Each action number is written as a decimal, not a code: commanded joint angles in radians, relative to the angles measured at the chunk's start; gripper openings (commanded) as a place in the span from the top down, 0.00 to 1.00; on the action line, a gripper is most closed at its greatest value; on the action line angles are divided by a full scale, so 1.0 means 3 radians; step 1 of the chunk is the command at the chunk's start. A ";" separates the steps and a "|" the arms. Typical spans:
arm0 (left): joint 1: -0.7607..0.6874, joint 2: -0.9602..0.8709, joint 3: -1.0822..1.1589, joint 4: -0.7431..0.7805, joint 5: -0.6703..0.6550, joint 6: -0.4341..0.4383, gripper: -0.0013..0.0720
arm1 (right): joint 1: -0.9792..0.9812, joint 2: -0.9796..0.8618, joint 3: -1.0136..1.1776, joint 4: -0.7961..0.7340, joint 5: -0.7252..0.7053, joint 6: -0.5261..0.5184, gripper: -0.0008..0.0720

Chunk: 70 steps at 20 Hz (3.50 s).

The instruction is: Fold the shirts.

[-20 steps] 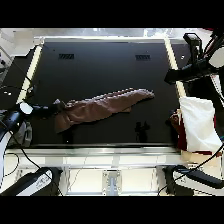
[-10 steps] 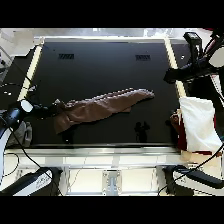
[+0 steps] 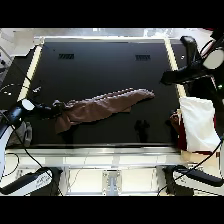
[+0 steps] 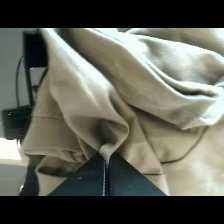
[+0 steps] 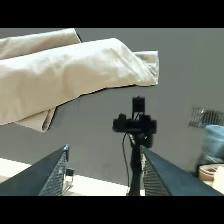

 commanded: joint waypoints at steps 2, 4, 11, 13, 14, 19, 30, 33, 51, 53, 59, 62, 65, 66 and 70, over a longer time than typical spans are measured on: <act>0.0008 0.0132 0.0070 -0.0099 -0.0047 0.0050 0.96 | 0.0127 -0.0357 -0.0652 0.0240 -0.0973 0.0123 0.31; 0.0008 0.0238 0.0090 -0.0098 -0.0057 0.0050 0.96 | 0.0139 -0.0717 -0.0764 0.0240 -0.1161 0.0381 0.31; 0.0006 0.0318 0.0090 -0.0100 -0.0057 0.0048 0.96 | 0.0033 -0.1319 -0.0764 0.0662 -0.1648 0.0530 0.31; 0.0006 0.0318 0.0090 -0.0100 -0.0058 0.0047 0.96 | 0.0033 -0.1387 -0.0758 0.0762 -0.1843 0.0529 0.32; 0.0006 0.0318 0.0090 -0.0102 -0.0058 0.0046 0.96 | 0.0033 -0.1423 -0.0753 0.0816 -0.1904 0.0529 0.32; 0.0006 0.0318 0.0092 -0.0102 -0.0057 0.0037 0.96 | 0.0042 -0.1526 -0.0752 0.0969 -0.2068 0.0510 0.69; 0.0298 0.1480 0.1099 0.0212 -0.0483 0.0032 0.96 | 0.0046 -0.0174 0.0337 -0.0142 -0.0769 0.0076 0.97; 0.0463 0.1930 0.1492 0.0479 -0.0613 -0.0078 0.97 | 0.0046 0.0856 0.0337 -0.0401 -0.0350 0.0076 0.97; -0.0043 -0.0268 0.2426 0.0350 -0.0668 0.0285 0.97 | 0.0050 0.0649 -0.0516 0.0675 0.0301 -0.0065 0.97; -0.0306 -0.0825 0.2426 0.0535 -0.0169 0.0128 0.97 | 0.0070 0.0148 -0.0902 0.1012 -0.0264 -0.0207 0.97; -0.0684 -0.1619 0.2434 0.0589 0.0954 -0.0440 0.45 | 0.0275 -0.0865 -0.0959 0.1049 -0.1424 -0.0271 0.14; -0.0580 -0.1396 0.2514 0.0586 0.0938 -0.0445 0.01 | 0.0224 -0.0847 -0.0683 0.0908 -0.1541 -0.0245 0.15; -0.0290 -0.0732 0.2529 0.0589 0.0739 -0.0567 0.01 | 0.0020 -0.0654 -0.0127 0.0418 -0.1057 -0.0228 0.16; -0.0161 -0.0478 0.2527 0.0687 0.0492 -0.0567 0.01 | -0.0081 -0.0518 0.0003 0.0174 -0.0924 -0.0164 0.16; 0.0404 0.0613 0.1793 0.0950 -0.0253 -0.0683 0.01 | -0.0699 0.0196 -0.0067 -0.0135 -0.0718 -0.0100 0.16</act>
